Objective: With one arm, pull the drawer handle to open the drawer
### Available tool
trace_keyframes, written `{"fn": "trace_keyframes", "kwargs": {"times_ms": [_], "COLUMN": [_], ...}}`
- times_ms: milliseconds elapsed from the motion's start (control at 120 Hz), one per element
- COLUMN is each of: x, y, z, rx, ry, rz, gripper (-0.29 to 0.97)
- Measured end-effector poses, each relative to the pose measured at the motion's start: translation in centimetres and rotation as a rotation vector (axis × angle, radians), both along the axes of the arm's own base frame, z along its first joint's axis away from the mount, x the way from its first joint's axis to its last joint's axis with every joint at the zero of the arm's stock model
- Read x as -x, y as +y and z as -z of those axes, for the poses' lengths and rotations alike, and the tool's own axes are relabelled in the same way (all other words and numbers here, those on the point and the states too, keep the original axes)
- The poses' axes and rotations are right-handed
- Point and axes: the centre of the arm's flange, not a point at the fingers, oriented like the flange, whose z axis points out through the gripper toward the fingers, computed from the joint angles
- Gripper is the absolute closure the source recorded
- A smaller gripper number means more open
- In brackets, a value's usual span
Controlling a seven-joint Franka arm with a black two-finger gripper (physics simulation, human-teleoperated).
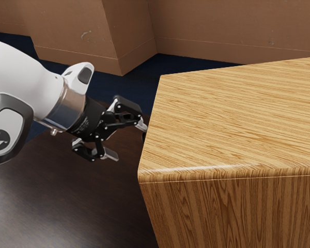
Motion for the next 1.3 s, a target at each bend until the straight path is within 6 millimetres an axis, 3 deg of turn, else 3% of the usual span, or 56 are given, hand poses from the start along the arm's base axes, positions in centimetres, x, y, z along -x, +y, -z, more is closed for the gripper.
{"fn": "trace_keyframes", "kwargs": {"times_ms": [200, 483, 1092, 1300], "x": [0.6, 0.2, 0.1, 0.9], "y": [-0.3, -1.1, 0.4, 1.6], "z": [-0.5, 0.5, 2.0, 1.4], "rx": [0.011, 0.017, -0.017, -0.005], "ry": [-0.011, 0.011, 0.029, 0.021], "rz": [0.015, 0.039, 0.02, 0.005], "gripper": [0.0, 0.0, 0.0, 0.0]}}
